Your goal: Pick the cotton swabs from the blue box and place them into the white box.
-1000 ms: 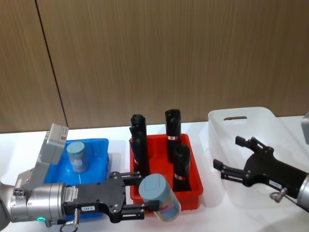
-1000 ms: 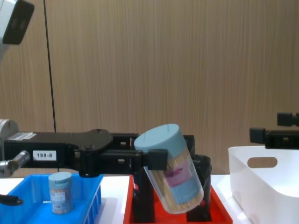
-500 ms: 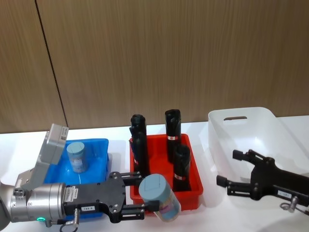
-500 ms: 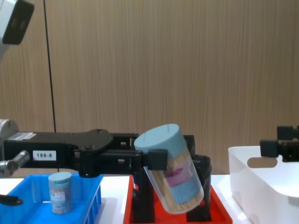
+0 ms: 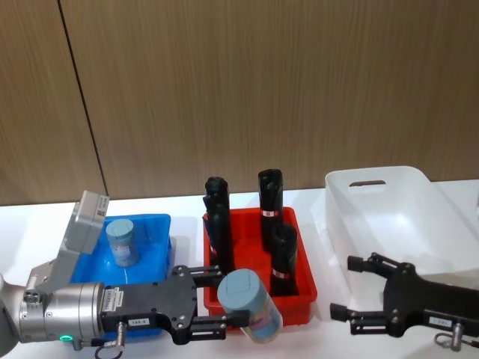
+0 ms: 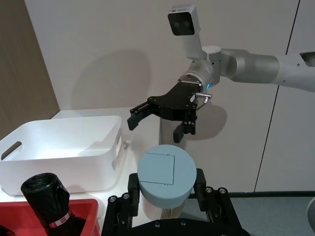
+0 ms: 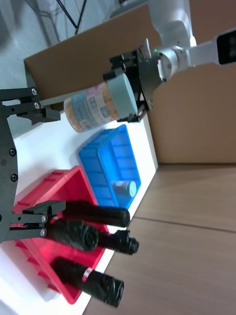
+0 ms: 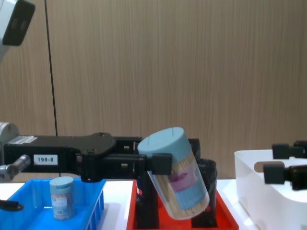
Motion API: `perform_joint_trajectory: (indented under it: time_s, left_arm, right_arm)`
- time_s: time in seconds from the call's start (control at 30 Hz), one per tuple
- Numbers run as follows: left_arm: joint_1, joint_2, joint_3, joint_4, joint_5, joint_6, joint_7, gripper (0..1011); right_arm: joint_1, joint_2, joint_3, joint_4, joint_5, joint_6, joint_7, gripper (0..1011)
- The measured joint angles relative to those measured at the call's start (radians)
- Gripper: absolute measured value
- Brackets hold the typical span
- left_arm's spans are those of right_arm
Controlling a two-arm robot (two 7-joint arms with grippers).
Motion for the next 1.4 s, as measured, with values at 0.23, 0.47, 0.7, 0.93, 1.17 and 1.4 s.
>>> perform_joint_trajectory:
  time_s: [0.23,0.47,0.7,0.93,1.17,1.4]
  left_arm:
    - [0.000,0.000,0.000,0.000,0.000,0.000,0.000,663]
    - [0.000,0.000,0.000,0.000,0.000,0.000,0.000,663]
    - [0.000,0.000,0.000,0.000,0.000,0.000,0.000,663]
    - [0.000,0.000,0.000,0.000,0.000,0.000,0.000,663]
    - [0.000,0.000,0.000,0.000,0.000,0.000,0.000,663]
    - [0.000,0.000,0.000,0.000,0.000,0.000,0.000,663]
  right_arm:
    - [0.017,-0.014,-0.025,0.006,-0.025,-0.006,0.034,1002]
    - [0.037,-0.037,-0.051,0.015,-0.044,-0.010,0.051,1001]
    - [0.055,-0.058,-0.075,0.023,-0.065,-0.013,0.064,1001]
    - [0.073,-0.076,-0.098,0.032,-0.089,-0.012,0.075,1001]
    - [0.089,-0.091,-0.118,0.043,-0.108,-0.007,0.081,1001]
    - [0.106,-0.107,-0.137,0.053,-0.126,-0.003,0.086,1001]
